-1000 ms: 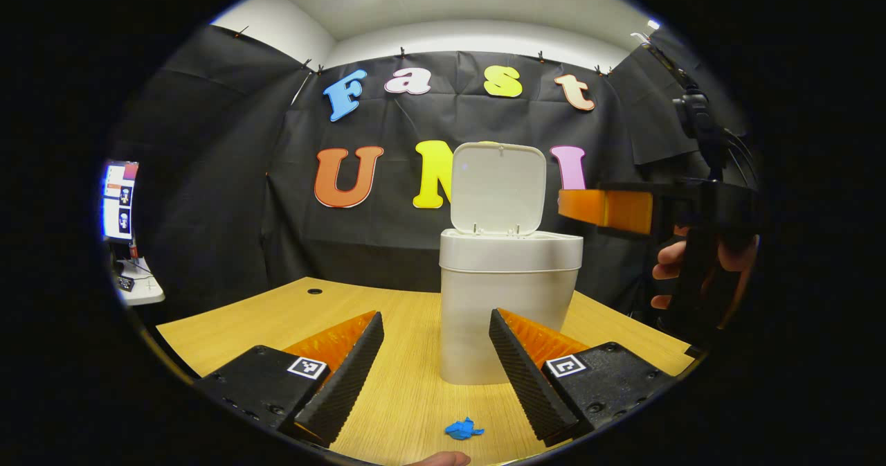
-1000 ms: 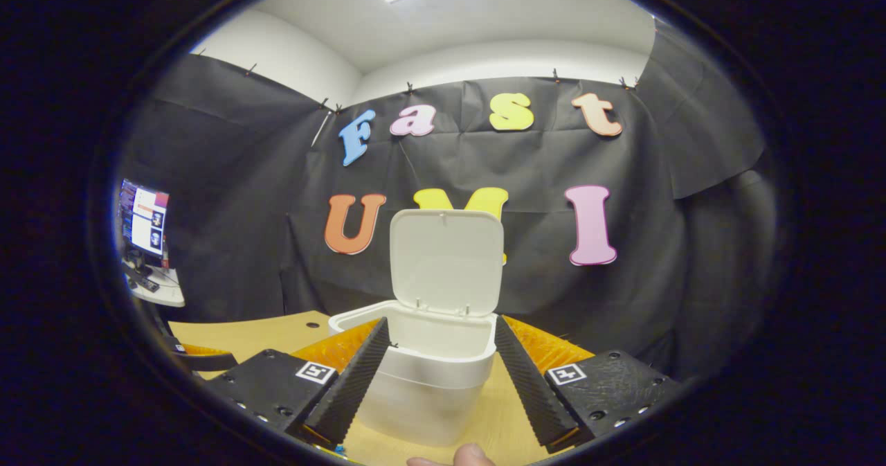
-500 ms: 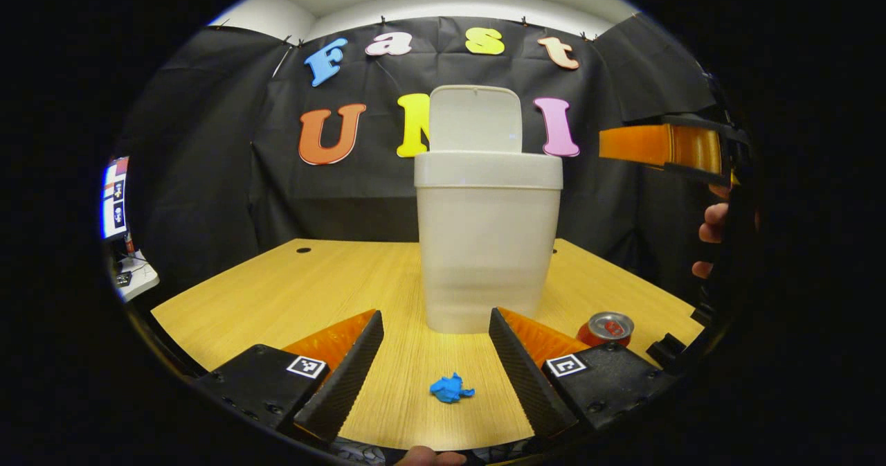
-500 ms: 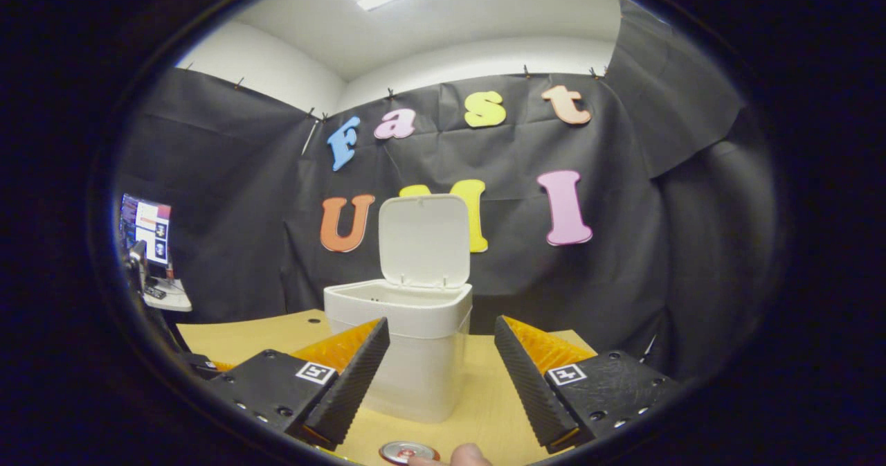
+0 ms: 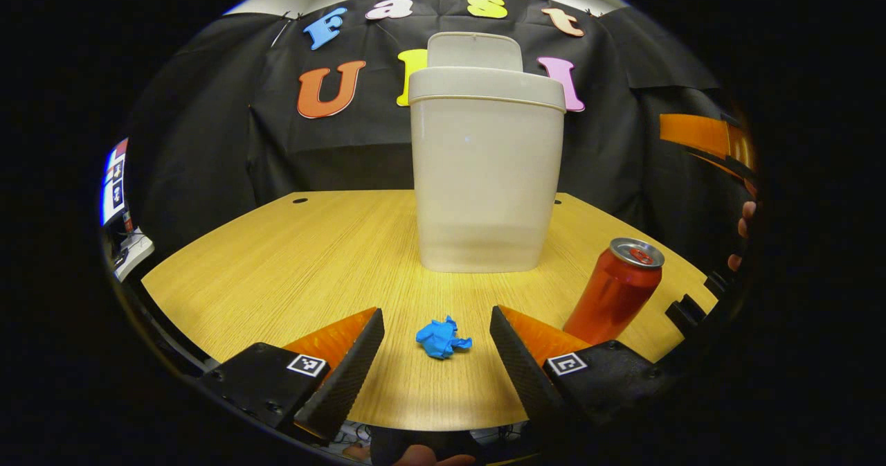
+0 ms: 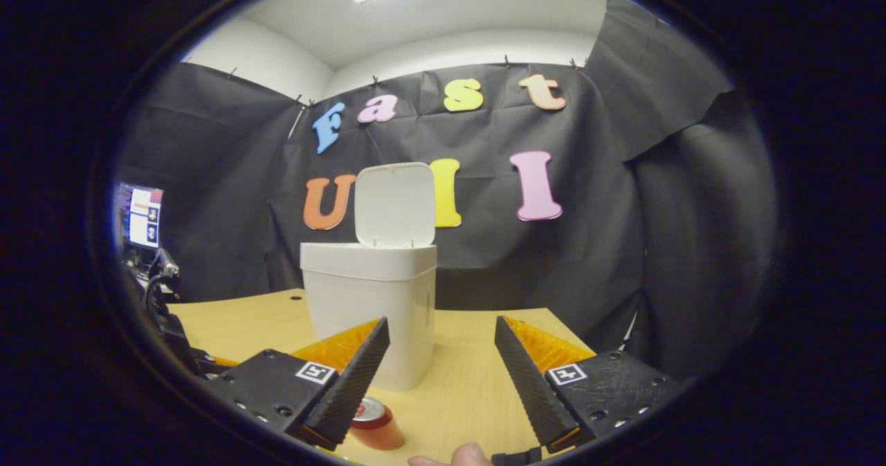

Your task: Press the lid of the desktop garbage bin to open it, pick up the crumpled paper on the desktop and throw it into the bin, then pick up the pop can on the desktop and drop it into the bin, and finally close the garbage bin lid.

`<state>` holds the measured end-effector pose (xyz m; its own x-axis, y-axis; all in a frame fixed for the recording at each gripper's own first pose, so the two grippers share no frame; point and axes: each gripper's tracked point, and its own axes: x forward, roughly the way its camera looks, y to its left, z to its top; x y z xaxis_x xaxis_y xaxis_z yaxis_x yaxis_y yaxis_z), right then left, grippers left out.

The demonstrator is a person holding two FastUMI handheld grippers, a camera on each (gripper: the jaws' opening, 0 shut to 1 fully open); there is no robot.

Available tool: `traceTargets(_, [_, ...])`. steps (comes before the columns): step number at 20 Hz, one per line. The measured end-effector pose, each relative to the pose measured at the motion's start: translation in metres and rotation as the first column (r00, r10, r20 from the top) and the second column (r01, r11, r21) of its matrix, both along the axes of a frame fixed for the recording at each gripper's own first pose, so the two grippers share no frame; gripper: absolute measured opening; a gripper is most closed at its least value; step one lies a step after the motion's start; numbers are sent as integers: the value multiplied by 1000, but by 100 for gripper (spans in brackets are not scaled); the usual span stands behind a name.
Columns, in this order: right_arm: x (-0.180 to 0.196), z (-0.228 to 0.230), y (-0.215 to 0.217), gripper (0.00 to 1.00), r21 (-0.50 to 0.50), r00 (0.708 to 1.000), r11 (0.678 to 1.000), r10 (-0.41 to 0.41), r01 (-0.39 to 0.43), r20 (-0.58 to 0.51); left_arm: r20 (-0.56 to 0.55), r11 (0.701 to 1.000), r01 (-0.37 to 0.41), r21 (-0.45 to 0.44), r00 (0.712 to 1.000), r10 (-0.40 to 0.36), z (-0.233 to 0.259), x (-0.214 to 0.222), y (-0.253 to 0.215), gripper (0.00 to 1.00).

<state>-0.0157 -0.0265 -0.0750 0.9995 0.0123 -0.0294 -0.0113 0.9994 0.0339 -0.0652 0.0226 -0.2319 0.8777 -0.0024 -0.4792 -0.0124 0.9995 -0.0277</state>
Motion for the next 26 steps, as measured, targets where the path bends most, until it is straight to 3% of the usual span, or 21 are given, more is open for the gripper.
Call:
traceTargets(6, [-14,-21,-11,95,16,1000,1000,-11,11,-9,-64,1000,13,-5,998,-13,-25,2,-2,100])
traceTargets(13, [-27,-60,4,95,25,997,999,34,-33,-63,-88,1000,6,5,996,-6,-41,1,3,94])
traceTargets(14, [-31,-68,5,97,29,996,999,39,-36,-75,-88,1000,9,10,996,-8,-41,0,3,86])
traceTargets(21, [-61,-105,3,96,71,989,997,33,-23,-144,-86,999,47,18,995,-45,-37,0,3,78])
traceTargets(23, [-67,-115,4,95,70,986,997,35,-24,-163,-87,998,51,23,995,-48,-36,0,3,71])
traceTargets(24, [-69,-122,7,96,71,984,997,46,-34,-174,-86,998,58,27,995,-56,-36,2,1,75])
traceTargets(26, [-72,-134,12,96,73,977,996,60,-46,-203,-84,998,62,24,995,-60,-38,4,-4,63])
